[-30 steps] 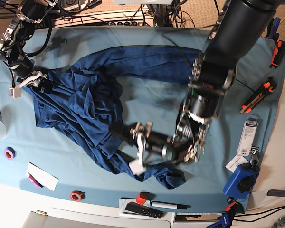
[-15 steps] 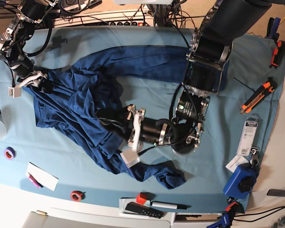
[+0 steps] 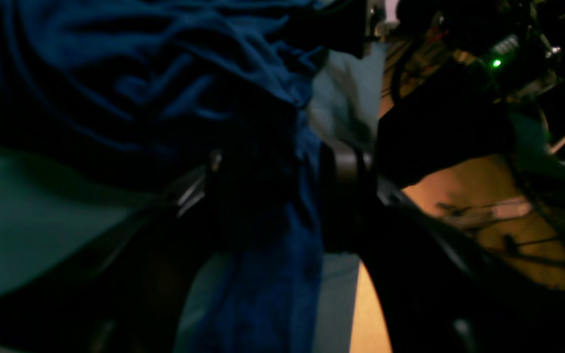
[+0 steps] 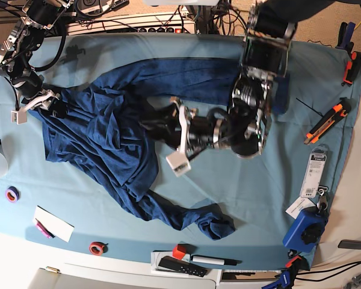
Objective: Layout the t-shirt on the table in an organized manner, then fold the t-shirt properly
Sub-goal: 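Carry the grasped fabric with the left gripper back across the shirt body, then lower the fabric onto the shirt, open the left gripper and withdraw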
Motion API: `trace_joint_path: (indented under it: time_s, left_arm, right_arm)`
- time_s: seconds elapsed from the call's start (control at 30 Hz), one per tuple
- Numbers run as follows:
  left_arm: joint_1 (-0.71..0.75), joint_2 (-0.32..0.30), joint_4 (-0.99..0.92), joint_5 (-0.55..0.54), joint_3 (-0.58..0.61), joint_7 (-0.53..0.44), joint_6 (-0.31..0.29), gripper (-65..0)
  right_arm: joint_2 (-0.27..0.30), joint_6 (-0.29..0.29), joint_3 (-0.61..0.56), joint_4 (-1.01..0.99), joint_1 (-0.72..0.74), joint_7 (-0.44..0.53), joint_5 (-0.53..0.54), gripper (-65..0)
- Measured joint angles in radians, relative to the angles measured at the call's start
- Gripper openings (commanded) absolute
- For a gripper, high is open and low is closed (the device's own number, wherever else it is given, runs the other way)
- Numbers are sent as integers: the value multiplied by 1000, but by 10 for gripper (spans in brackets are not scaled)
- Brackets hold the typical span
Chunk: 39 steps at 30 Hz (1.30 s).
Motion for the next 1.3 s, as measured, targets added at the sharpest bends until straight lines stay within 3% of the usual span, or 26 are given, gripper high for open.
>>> trace_joint_path:
  time_s: [0.17, 0.27, 0.43, 0.53, 0.77, 1.3]
  left_arm:
    - [37, 16, -1, 182, 6, -122, 5, -304]
    - [41, 21, 0, 287, 68, -176, 8, -301]
    - [71, 20, -2, 336, 260, -247, 8, -302]
    - [71, 25, -1, 359, 349, -307, 50, -302]
    - [68, 69, -1, 627, 373, -396, 154, -302]
    - [43, 66, -1, 676, 373, -380, 275, -302]
  right_arm:
    - [0, 0, 0, 0, 0, 0, 0, -280]
    - [0, 0, 0, 0, 0, 0, 0, -280]
    - [0, 0, 0, 0, 0, 0, 0, -280]
    - [0, 0, 0, 0, 0, 0, 0, -280]
    - [0, 0, 0, 0, 0, 0, 0, -280]
    - [0, 0, 0, 0, 0, 0, 0, -280]
